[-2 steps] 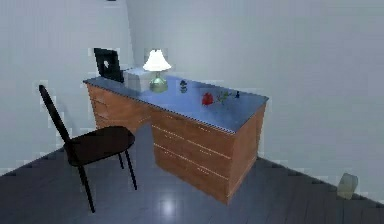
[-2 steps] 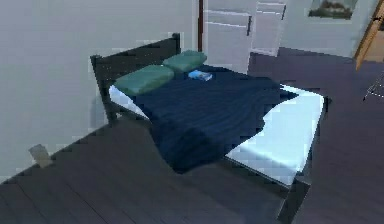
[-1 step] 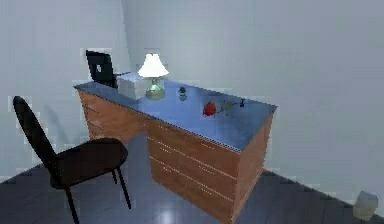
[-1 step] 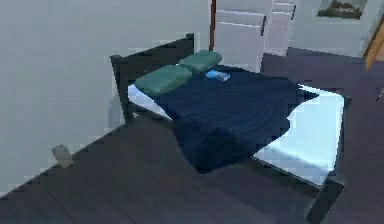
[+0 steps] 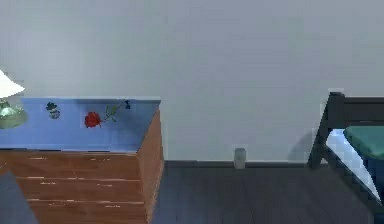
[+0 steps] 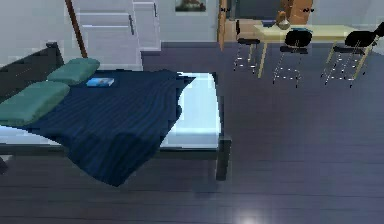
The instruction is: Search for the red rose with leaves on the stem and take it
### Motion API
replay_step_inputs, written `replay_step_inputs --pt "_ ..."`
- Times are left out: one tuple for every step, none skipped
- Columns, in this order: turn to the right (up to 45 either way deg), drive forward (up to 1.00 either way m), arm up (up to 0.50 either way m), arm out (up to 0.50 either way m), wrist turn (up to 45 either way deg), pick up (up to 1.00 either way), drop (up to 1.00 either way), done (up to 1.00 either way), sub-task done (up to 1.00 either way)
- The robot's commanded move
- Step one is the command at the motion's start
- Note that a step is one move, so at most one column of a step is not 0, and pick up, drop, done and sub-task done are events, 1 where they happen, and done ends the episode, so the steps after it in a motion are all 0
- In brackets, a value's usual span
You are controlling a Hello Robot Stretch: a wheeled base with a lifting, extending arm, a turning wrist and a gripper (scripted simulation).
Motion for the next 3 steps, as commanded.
replay_step_inputs --pt "0.0 0.75 0.00 0.00 0.0 0.00 0.00 0.00 0.00" --pt "-45.0 0.00 0.00 0.00 0.0 0.00 0.00 0.00 0.00" --pt "-45.0 0.00 0.00 0.00 0.0 0.00 0.00 0.00 0.00"
